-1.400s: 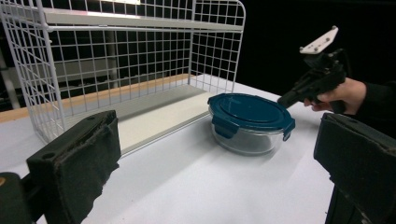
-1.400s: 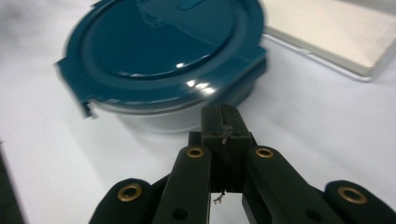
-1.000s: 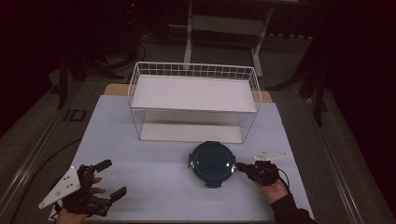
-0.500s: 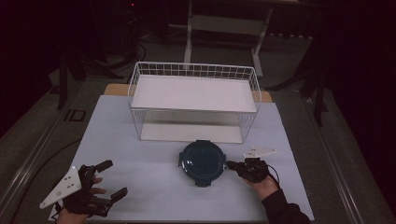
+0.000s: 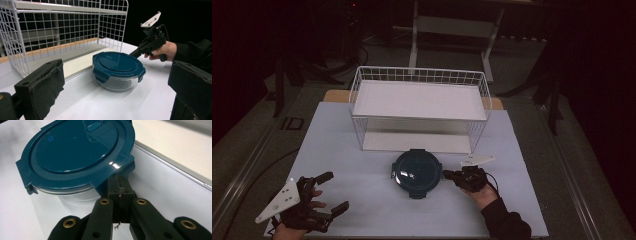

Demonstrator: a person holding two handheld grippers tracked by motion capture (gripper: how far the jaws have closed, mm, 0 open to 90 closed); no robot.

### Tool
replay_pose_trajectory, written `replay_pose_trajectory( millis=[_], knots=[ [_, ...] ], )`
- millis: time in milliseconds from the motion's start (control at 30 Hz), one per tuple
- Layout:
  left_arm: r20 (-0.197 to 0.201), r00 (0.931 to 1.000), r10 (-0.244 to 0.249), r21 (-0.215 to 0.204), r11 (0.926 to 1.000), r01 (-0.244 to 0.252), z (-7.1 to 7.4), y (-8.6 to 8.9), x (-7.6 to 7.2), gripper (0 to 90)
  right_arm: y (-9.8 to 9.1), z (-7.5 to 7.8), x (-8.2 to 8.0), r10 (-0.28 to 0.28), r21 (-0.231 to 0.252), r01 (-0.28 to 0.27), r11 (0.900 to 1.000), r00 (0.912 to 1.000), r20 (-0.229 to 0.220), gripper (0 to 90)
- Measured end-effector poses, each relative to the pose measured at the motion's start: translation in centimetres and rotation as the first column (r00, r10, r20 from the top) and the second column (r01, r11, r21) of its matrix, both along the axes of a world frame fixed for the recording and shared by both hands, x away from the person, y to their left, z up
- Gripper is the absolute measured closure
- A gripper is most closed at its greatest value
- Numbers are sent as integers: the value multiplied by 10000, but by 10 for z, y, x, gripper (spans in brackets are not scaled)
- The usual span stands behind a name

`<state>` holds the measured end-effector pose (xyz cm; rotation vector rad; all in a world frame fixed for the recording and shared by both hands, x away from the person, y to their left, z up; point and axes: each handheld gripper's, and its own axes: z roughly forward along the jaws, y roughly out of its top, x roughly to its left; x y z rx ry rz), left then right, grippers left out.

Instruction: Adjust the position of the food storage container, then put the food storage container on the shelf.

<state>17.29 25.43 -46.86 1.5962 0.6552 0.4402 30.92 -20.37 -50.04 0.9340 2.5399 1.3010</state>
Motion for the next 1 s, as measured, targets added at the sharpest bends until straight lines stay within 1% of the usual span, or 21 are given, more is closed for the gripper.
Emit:
replay_pose_trajectory(
  millis=[133,233,267,333,367,400,433,467,500,533,567,600,633,700,733,767,800,867,933,967,1000],
  knots=[
    [-9,10000,-7,-23,10000,7,0,0,0,10,-1,2,0,-11,149,10,9999,10000,73,900],
    [-53,10000,-30,-15,10000,30,0,0,0,9,-3,10,-6,57,192,-65,9998,9991,415,898],
    [-67,10000,-41,12,10000,41,0,-1,0,10,-4,15,-10,84,341,-102,9994,9986,523,879],
    [-57,10000,-49,17,10000,49,0,-1,0,9,-4,15,-10,84,341,-102,9994,9986,523,879],
    [-80,9999,-70,43,10000,70,0,-2,0,9,-9,22,-18,109,725,-164,9972,9971,755,816],
    [-71,9999,-79,35,10000,80,1,-3,0,9,-10,26,-20,141,871,-214,9960,9963,843,761],
    [-95,9999,-89,31,10000,89,1,-3,0,9,-10,26,-20,141,871,-214,9960,9963,843,761],
    [-107,9999,-124,26,9999,124,2,-5,0,9,-13,32,-26,208,1115,-330,9932,9938,1092,671],
    [-81,9998,-153,74,9999,154,3,-6,0,9,-14,35,-28,258,1218,-405,9917,9924,1201,639],
    [-76,9998,-206,63,9998,207,4,-8,-1,9,-14,35,-28,258,1218,-405,9917,9924,1201,639],
    [-121,9995,-298,16,9996,299,6,-9,-1,9,-15,38,-30,314,1343,-492,9897,9908,1315,558],
    [-139,9992,-387,-24,9992,387,8,-11,0,9,-16,43,-33,366,1600,-587,9854,9898,1379,402],
    [-111,9990,-442,-42,9990,441,11,-12,0,9,-16,43,-33,366,1600,-587,9854,9898,1379,402],
    [-72,9986,-529,-206,9984,527,15,-14,2,9,-17,46,-35,420,1804,-674,9813,9891,1410,277],
    [-72,9986,-529,-206,9984,527,15,-14,2,9,-17,46,-35,420,1804,-674,9813,9891,1410,277],
    [-135,9980,-617,-371,9974,611,18,-16,5,9,-17,48,-37,411,1740,-688,9823,9866,1580,221],
    [-174,9978,-635,-314,9975,630,20,-17,7,9,-17,50,-38,446,1836,-764,9800,9842,1716,146],
    [-105,9983,-579,82,9983,580,23,-20,9,9,-17,54,-39,242,1835,-612,9811,9800,1976,121],
    [-77,9977,-674,132,9976,675,28,-23,13,9,-18,57,-40,215,1918,-676,9791,9722,2330,126],
    [-77,9977,-674,132,9976,675,28,-23,13,9,-18,57,-40,215,1918,-676,9791,9722,2330,126],
    [-132,9969,-774,228,9967,777,33,-26,17,9,-18,61,-41,194,1888,-680,9797,9685,2482,136]
  ],
)
